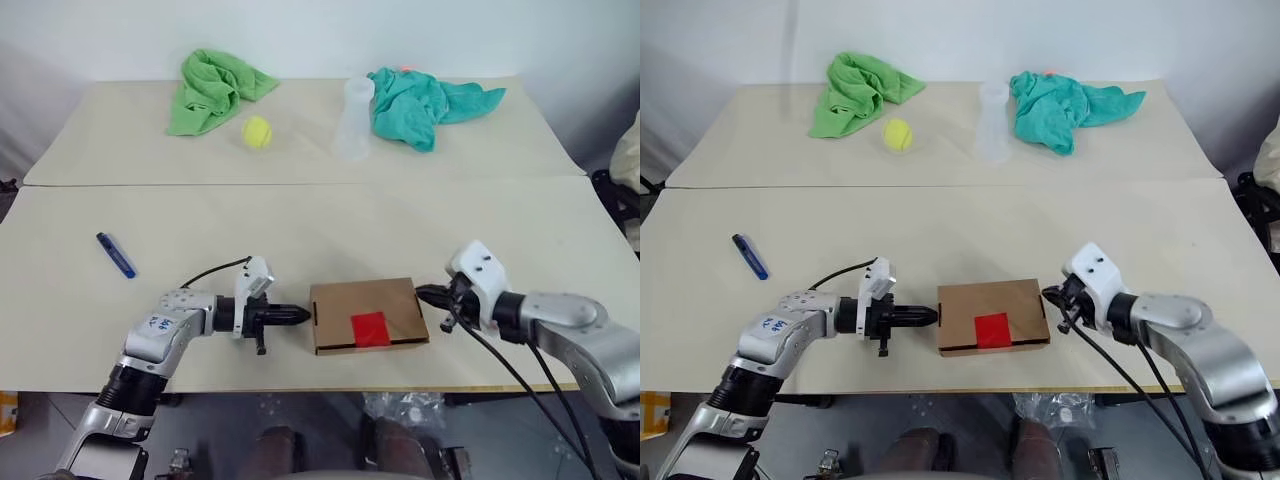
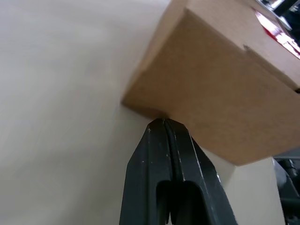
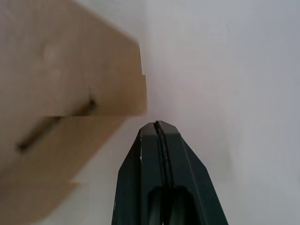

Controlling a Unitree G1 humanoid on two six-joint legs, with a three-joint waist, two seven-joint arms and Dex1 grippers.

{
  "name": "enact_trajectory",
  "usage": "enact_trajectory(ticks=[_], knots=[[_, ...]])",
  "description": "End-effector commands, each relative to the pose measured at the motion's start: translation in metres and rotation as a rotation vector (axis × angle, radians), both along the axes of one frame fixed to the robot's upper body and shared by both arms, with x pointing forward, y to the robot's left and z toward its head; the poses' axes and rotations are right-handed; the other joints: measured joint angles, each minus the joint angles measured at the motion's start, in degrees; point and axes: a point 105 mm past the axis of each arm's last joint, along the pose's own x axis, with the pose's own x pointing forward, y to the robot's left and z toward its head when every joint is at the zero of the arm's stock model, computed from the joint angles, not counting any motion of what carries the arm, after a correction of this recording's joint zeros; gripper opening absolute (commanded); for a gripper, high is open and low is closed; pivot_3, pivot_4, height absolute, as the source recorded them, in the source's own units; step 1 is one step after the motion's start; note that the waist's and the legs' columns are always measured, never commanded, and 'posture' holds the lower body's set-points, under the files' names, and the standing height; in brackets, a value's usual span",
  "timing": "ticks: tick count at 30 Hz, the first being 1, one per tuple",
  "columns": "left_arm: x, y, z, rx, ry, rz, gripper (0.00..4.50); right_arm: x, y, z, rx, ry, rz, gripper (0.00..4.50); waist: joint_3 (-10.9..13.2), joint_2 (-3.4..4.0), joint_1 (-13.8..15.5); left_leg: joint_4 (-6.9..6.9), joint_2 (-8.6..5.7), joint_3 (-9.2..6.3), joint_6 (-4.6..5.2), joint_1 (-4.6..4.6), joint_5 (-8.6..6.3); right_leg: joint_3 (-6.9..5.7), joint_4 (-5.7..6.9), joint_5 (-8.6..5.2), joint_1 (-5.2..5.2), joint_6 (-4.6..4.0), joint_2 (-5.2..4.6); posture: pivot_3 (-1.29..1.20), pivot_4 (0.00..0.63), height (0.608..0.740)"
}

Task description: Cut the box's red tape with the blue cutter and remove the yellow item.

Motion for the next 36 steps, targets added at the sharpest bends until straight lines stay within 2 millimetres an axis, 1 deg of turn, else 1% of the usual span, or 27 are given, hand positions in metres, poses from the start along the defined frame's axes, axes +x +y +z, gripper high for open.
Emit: enact_trajectory(ticks=[1,4,6,7,9,12,13,14,16,19,20,22,23,25,28,29,30,31,34,36], knots=[[-0.004,-0.016,0.012,-0.031,-0.039,-0.08,0.01,0.019,0.01,0.018,0.009,-0.068,0.06,0.0,0.0,-0.01,0.0,0.05,0.0,-0.02,0.0,-0.04,0.0,-0.02,0.01,0.0,0.0,0.0,0.0,0.0,0.15,0.74],[-0.006,-0.023,0.015,-0.039,-0.045,-0.11,0.01,0.034,0.017,0.027,0.017,-0.105,0.075,0.0,0.0,-0.02,0.0,0.23,0.02,-0.04,-0.01,-0.08,-0.01,-0.04,0.11,0.0,-0.01,0.0,0.01,0.0,0.15,0.74],[-0.007,-0.029,0.017,-0.046,-0.049,-0.119,0.01,0.048,0.021,0.036,0.024,-0.159,0.069,0.0,0.0,-0.07,0.0,0.25,0.01,-0.05,-0.01,-0.09,-0.01,-0.05,0.16,0.0,-0.01,0.0,-0.01,0.0,0.15,0.74],[-0.007,-0.031,0.018,-0.048,-0.05,-0.121,0.01,0.054,0.022,0.039,0.022,-0.181,0.064,0.0,0.1,-0.08,0.0,0.32,0.02,-0.05,-0.01,-0.1,-0.01,-0.05,0.22,0.0,-0.01,0.0,0.0,0.0,0.15,0.74],[-0.006,-0.032,0.019,-0.049,-0.052,-0.118,0.01,0.063,0.019,0.053,0.033,-0.276,0.024,0.0,0.1,-0.1,0.0,0.42,0.01,-0.05,-0.01,-0.14,-0.01,-0.04,0.27,0.0,-0.02,0.0,-0.03,0.0,0.15,0.74],[-0.005,-0.03,0.019,-0.046,-0.053,-0.113,0.01,0.073,0.003,0.072,0.035,-0.385,-0.072,0.0,0.1,-0.11,0.1,0.54,0.01,-0.1,-0.01,-0.18,-0.01,-0.07,0.35,0.0,-0.02,0.0,-0.03,0.0,0.15,0.74],[-0.002,-0.026,0.018,-0.036,-0.056,-0.097,0.01,0.072,-0.011,0.078,0.009,-0.401,-0.122,0.0,0.1,-0.11,0.1,0.56,0.01,-0.11,-0.02,-0.18,-0.01,-0.07,0.38,0.0,-0.02,0.0,-0.05,0.0,0.15,0.74],[0.0,-0.023,0.017,-0.03,-0.058,-0.085,0.01,0.07,-0.02,0.081,-0.01,-0.411,-0.155,0.0,0.1,-0.11,0.1,0.57,0.0,-0.11,-0.02,-0.18,-0.01,-0.07,0.38,0.0,-0.02,0.0,-0.06,0.0,0.15,0.74],[0.008,-0.013,0.015,-0.014,-0.068,-0.031,0.01,0.064,-0.034,0.088,-0.042,-0.431,-0.195,0.0,0.1,-0.11,0.2,0.57,-0.01,-0.13,-0.02,-0.19,-0.01,-0.08,0.39,0.0,-0.02,0.0,-0.09,0.0,0.15,0.74],[0.025,0.008,0.012,0.019,-0.093,0.073,0.01,0.052,-0.05,0.093,-0.092,-0.431,-0.243,0.0,0.1,-0.11,0.0,0.56,0.03,-0.14,-0.04,-0.19,-0.03,-0.09,0.38,0.0,-0.02,0.0,-0.04,0.0,0.15,0.74],[0.035,0.019,0.012,0.036,-0.113,0.13,0.01,0.041,-0.056,0.09,-0.107,-0.401,-0.259,0.0,0.1,-0.1,0.0,0.57,0.05,-0.14,-0.05,-0.18,-0.03,-0.1,0.4,0.0,-0.02,0.0,-0.01,0.0,0.15,0.74],[0.052,0.033,0.013,0.061,-0.173,0.213,0.01,0.014,-0.061,0.075,-0.147,-0.29,-0.264,0.0,0.1,-0.11,0.2,0.56,0.05,-0.11,-0.05,-0.17,-0.03,-0.07,0.42,0.0,-0.03,0.0,-0.01,0.0,0.15,0.74],[0.061,0.033,0.015,0.047,-0.214,0.243,0.01,-0.002,-0.057,0.059,-0.187,-0.208,-0.238,0.0,0.1,-0.12,0.3,0.57,0.08,-0.15,-0.05,-0.17,-0.03,-0.11,0.43,-0.01,-0.02,-0.01,0.0,0.0,0.15,0.74],[0.069,0.025,0.017,0.011,-0.245,0.254,0.01,-0.023,-0.046,0.034,-0.227,-0.113,-0.189,0.0,0.1,-0.16,0.5,0.61,0.02,-0.14,-0.05,-0.16,-0.03,-0.08,0.45,0.0,-0.01,-0.02,-0.07,0.0,0.15,0.74],[0.074,0.017,0.017,-0.011,-0.267,0.24,0.01,-0.043,-0.035,0.011,-0.248,-0.006,-0.161,0.0,0.1,-0.19,0.4,0.68,-0.02,-0.07,0.06,-0.16,-0.07,0.02,0.42,0.07,0.02,0.06,-0.12,0.0,0.15,0.74],[0.076,0.007,0.019,-0.028,-0.277,0.22,0.01,-0.049,-0.027,0.004,-0.236,0.026,-0.136,0.0,0.1,-0.2,0.4,0.71,-0.04,-0.06,0.09,-0.15,-0.09,0.05,0.43,0.09,0.02,0.09,-0.15,0.0,0.15,0.74],[0.078,0.0,0.021,-0.041,-0.283,0.206,0.01,-0.053,-0.021,-0.001,-0.227,0.046,-0.119,0.0,0.1,-0.24,0.4,0.73,-0.05,-0.05,0.1,-0.13,-0.09,0.07,0.43,0.1,0.03,0.09,-0.16,0.0,0.15,0.74],[0.079,-0.01,0.023,-0.058,-0.283,0.175,0.01,-0.052,-0.016,-0.004,-0.221,0.044,-0.109,0.0,0.1,-0.28,0.4,0.76,-0.05,-0.05,0.1,-0.13,-0.09,0.06,0.43,0.12,0.03,0.08,-0.16,0.0,0.15,0.74],[0.072,-0.034,0.023,-0.084,-0.269,0.072,0.01,-0.037,-0.009,-0.003,-0.197,0.015,-0.12,0.0,0.1,-0.32,0.4,0.8,-0.07,-0.06,0.12,-0.16,-0.07,0.06,0.43,0.14,0.03,0.08,-0.17,0.0,0.15,0.74],[0.067,-0.043,0.025,-0.093,-0.256,0.012,0.01,-0.027,-0.005,0.001,-0.184,-0.007,-0.121,0.0,0.1,-0.34,0.2,0.79,-0.08,-0.04,0.13,-0.16,-0.07,0.08,0.42,0.15,0.01,0.08,-0.16,0.0,0.15,0.74]])
